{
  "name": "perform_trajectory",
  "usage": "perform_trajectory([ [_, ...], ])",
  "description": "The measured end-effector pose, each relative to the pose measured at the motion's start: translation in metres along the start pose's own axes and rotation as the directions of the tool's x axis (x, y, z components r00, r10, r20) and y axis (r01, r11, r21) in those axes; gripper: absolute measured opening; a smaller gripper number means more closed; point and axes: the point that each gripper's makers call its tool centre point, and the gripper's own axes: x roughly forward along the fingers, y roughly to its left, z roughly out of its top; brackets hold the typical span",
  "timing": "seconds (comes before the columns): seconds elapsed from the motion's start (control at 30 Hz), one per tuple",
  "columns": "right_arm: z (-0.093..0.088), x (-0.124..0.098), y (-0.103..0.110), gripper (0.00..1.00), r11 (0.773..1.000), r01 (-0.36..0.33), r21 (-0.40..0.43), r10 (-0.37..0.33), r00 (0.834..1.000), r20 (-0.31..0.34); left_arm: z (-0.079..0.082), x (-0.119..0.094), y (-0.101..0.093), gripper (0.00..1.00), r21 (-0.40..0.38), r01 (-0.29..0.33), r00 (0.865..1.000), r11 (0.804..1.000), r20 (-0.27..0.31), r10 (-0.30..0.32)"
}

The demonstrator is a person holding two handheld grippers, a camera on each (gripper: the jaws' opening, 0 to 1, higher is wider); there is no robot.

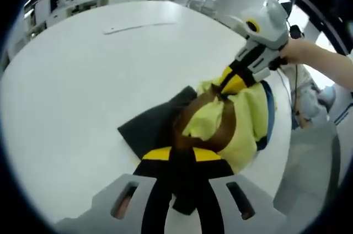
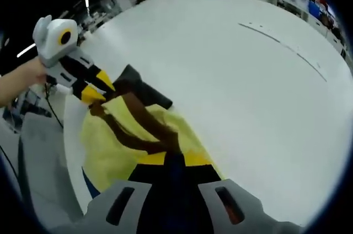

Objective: Fold the garment on the visible template until the final outline fits inside the template.

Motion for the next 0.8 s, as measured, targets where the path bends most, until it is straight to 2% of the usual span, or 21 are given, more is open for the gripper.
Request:
perform_trajectory([
  [0.2,0.0001,0.0005,0.0067,0.05,0.996,0.01,-0.089,-0.011,1.0,-0.01,0.0003,0.0006,0.0021,0.03,-0.013,-0.012,1.0,1.0,0.0,0.012],
  [0.4,0.0016,-0.0013,0.0033,0.03,0.996,0.041,-0.074,-0.042,0.999,-0.002,0.0006,0.0002,0.0021,0.0,-0.017,-0.023,1.0,1.0,0.003,0.023],
  [0.8,0.0042,-0.0069,0.0044,0.03,0.996,0.056,-0.075,-0.056,0.998,0.01,0.0043,-0.0058,0.0003,0.0,-0.09,-0.019,1.0,0.996,0.021,0.021],
])
